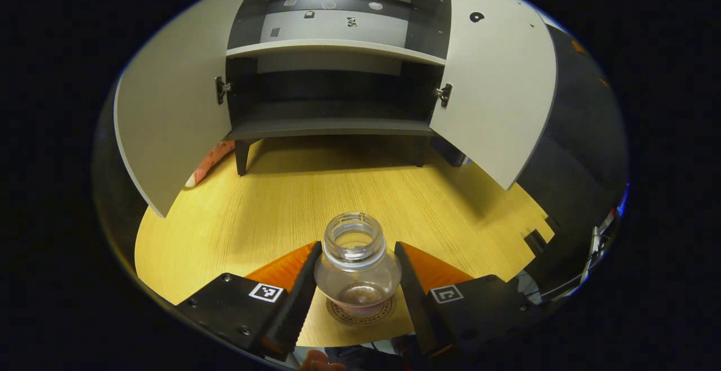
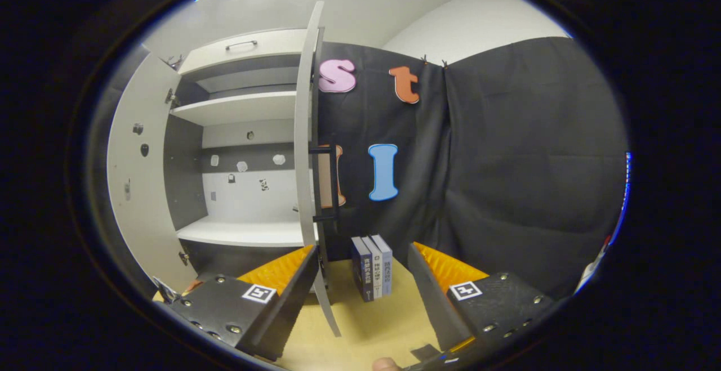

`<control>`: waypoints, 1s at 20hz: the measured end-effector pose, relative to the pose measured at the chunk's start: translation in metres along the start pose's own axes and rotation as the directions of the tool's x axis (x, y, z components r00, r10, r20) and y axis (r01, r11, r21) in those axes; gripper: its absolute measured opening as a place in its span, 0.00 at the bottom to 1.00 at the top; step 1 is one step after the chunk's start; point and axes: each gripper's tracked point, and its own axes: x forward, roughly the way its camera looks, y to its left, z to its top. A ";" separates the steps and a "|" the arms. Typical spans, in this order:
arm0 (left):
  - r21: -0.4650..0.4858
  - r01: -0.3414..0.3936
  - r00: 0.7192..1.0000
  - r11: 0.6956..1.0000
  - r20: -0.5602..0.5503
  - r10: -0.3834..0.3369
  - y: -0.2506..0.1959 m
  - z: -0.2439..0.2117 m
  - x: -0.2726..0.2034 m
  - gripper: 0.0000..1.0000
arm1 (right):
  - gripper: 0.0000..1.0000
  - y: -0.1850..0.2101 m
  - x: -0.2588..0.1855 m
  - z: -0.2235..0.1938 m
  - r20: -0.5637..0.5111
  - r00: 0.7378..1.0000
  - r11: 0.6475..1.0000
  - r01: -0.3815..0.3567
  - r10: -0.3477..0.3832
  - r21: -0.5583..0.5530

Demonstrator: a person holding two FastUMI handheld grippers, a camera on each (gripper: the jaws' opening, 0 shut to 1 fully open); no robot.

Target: Grasp the bottle in the cabinet with the left hand and place it on the coaster, then close the right door with the right hand and the left door with the left hand.

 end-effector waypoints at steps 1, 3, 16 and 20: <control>0.010 -0.002 1.000 1.000 -0.004 0.002 0.000 0.000 -0.001 0.80 | 0.96 0.001 0.001 0.001 0.000 1.000 1.000 -0.001 0.001 0.000; 0.032 -0.013 1.000 0.999 -0.011 0.013 0.001 0.000 -0.003 0.80 | 0.94 0.003 0.002 -0.001 -0.001 1.000 1.000 -0.006 0.006 0.001; 0.065 -0.042 0.999 0.997 0.023 0.040 0.004 0.026 -0.021 1.00 | 0.94 0.005 0.008 -0.010 -0.018 1.000 1.000 -0.018 0.018 0.016; 0.056 -0.038 0.995 0.998 0.099 0.033 0.001 0.064 -0.035 0.99 | 0.94 0.002 0.010 -0.014 -0.025 1.000 0.999 -0.013 0.014 0.031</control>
